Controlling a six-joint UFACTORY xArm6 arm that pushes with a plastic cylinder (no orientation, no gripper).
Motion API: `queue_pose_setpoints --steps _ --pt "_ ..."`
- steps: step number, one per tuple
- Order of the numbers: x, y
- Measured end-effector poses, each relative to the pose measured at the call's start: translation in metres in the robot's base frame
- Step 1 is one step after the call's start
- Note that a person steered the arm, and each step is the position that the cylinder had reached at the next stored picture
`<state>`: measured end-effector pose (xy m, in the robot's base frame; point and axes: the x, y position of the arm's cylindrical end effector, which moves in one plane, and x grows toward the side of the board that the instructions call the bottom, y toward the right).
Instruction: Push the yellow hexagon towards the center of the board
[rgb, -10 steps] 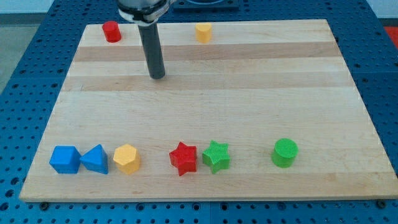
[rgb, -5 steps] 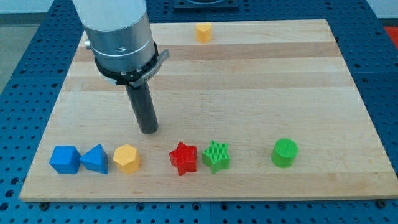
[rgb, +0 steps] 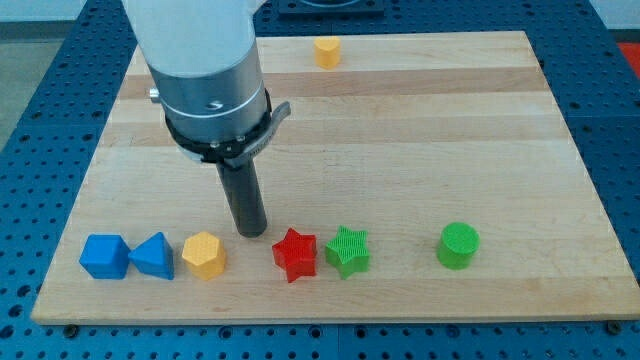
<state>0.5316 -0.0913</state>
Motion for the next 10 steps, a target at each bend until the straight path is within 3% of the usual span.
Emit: queue_pose_setpoints --steps 4,6,10 --pt "0.057 0.000" --pt "0.083 -0.041" --pt "0.041 -0.044"
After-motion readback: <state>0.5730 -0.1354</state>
